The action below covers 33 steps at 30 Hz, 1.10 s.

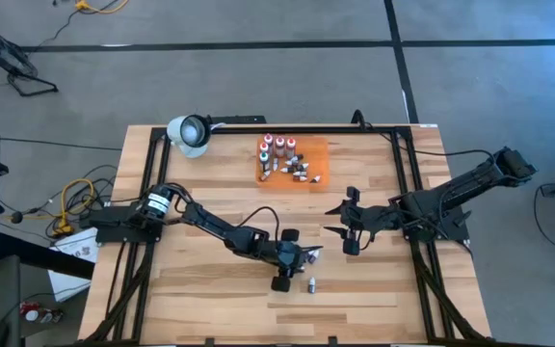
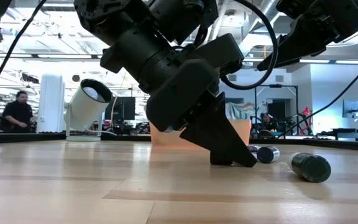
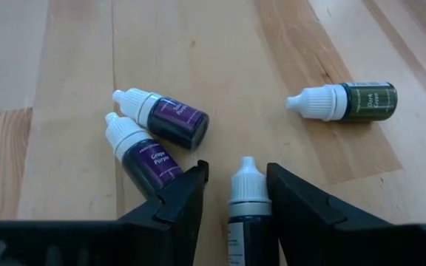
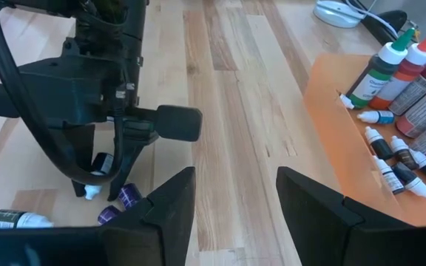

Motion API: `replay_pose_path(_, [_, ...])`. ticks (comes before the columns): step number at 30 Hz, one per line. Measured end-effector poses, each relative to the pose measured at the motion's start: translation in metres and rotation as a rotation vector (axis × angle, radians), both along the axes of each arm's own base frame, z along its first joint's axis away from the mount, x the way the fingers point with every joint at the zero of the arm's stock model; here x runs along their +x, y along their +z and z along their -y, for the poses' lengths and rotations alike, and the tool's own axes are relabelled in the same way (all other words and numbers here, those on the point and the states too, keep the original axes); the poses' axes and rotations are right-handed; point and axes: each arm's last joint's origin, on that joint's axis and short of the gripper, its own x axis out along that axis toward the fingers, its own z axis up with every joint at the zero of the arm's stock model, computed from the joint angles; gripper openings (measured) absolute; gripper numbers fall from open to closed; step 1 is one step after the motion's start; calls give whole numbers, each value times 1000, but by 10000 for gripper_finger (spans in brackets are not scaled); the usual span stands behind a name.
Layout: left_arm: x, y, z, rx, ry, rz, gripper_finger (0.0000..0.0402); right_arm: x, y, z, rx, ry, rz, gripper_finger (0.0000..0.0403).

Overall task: Pick & Place food coloring
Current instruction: Put the black small food coloring bottle into the orange bin

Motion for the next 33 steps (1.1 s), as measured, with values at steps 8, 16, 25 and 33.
replay_pose_path(8, [-1,0,0,17,-8,-2,106,0,0,0,0,0,0,182])
replay_pose_path(16, [-2,1,0,24,-15,-4,70,0,0,0,8,-2,-1,182])
replay_pose_path(25, [-2,1,0,28,-14,-5,83,0,0,0,8,-2,-1,182])
replay_pose_path(33, [-8,17,-2,107,-1,-11,69,0,0,0,7,-3,-4,182])
